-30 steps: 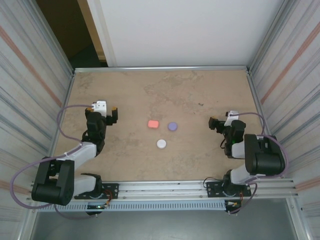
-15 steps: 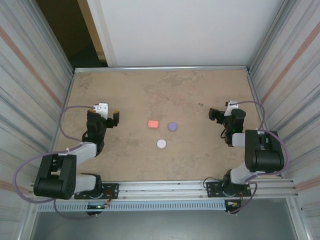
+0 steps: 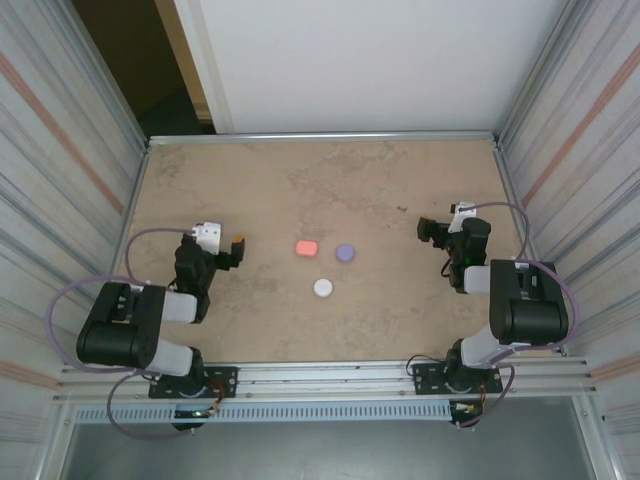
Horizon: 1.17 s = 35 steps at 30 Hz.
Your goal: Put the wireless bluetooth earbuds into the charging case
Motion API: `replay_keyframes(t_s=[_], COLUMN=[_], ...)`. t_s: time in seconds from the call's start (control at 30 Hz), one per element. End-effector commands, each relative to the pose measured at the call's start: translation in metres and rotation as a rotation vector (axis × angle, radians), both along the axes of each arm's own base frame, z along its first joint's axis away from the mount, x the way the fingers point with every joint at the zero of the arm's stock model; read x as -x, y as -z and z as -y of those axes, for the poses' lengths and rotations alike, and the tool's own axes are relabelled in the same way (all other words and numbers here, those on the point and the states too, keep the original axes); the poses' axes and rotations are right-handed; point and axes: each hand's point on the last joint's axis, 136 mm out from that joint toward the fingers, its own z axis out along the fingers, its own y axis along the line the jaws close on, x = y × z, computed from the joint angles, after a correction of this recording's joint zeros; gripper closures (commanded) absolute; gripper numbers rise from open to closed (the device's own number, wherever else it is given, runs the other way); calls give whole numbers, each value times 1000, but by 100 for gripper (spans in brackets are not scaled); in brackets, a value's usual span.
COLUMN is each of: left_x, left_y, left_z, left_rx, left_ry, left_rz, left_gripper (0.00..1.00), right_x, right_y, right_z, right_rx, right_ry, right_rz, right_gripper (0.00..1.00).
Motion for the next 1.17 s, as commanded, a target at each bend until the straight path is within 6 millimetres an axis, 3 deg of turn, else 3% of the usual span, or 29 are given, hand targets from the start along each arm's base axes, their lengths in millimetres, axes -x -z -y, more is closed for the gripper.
replay_keyframes(t_s=[0.0,0.17,0.33,0.4,0.47,1.13], left_x=[0,-6,-33,-40,-40,-40], left_y=[-19,-14,-3,0,0,1], left_z=[-1,-6,-9,-20,-27,-27], left_rx=[2,7,0,55,86,83], left_ry=[10,-24,-44,-72,-86,-84], left_rz=[120,93,-60,-103,-106,-110], left_gripper=[1,1,1,1,1,1], right_x=[1,1,1,1,1,0], right_y=[3,3,3,3,3,3], right_z=[1,2,2,2,1,1], right_rx=[35,37,36,36,39,48], right_ry=[2,2,2,2,2,8], right_rz=[-9,-9,-9,-9,-9,-10], right_gripper=[1,1,1,1,1,1])
